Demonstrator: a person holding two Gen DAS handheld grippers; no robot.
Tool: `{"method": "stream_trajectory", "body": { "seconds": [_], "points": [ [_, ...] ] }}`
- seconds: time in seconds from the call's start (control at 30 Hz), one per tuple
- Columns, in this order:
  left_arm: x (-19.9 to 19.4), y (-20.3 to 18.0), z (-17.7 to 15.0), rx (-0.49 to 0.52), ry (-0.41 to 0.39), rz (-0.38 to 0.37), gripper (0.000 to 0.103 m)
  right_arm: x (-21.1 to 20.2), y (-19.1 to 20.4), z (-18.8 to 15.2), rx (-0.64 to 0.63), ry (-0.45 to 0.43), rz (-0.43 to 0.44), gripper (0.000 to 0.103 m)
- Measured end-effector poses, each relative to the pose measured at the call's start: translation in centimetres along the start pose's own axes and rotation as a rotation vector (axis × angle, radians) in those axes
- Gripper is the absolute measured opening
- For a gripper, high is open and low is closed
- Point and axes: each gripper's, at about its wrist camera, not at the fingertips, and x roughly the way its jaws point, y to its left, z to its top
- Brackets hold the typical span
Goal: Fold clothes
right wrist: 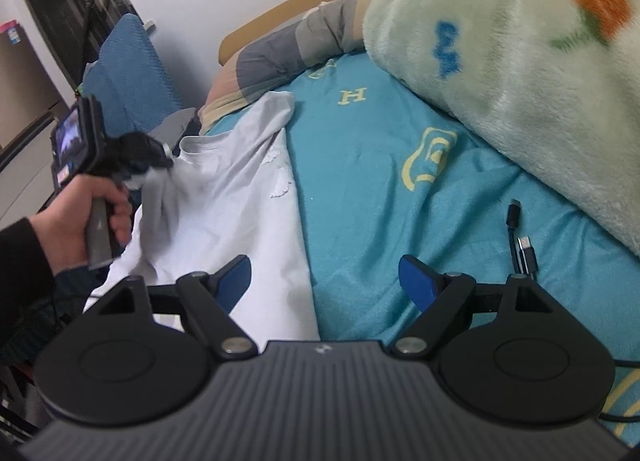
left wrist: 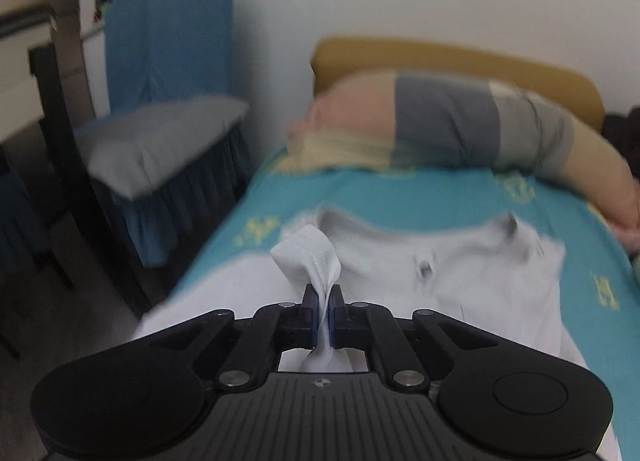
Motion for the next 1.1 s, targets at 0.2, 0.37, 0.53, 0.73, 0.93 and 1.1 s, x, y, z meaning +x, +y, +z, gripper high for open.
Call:
{"method": "stream_trajectory", "body": {
  "seconds": [0.2,0.37,0.53,0.73,0.93,1.1],
  "points": [
    [-0.4,2.6,-1.6,-0.079,0.084,-0.006,0.050,-0.3,0.8,0.0,-0.052,-0.029,0.012,0.083],
    [-9.6,2.4,-2.7,-0.044,0.052,-0.091,0.084,-0.6,1.7,0.0,-0.093,-0.046,0.034,0.083],
    [-21.1,1.5,-5.5,0.051,-0.029,-0.148,0.099,-2.1,2.8,0.2,-0.141,-0.090,0.063,0.083],
    [-31.1,1.4,-9.8,0.088,-0.098,-0.130,0.101,-4.2,4.3,0.1,-0.198,-0.113,0.077,0.082],
    [-37.4,4.0,-12.6,-0.044,-0.050,-0.205,0.101,-7.4,5.3,-1.2,-0.248,-0.131,0.076,0.082],
    [-41.1,6.7,-13.5,-0.117,-0.019,-0.331,0.101,-9.0,5.7,-2.5,-0.315,-0.079,0.019,0.082]
  ]
}}
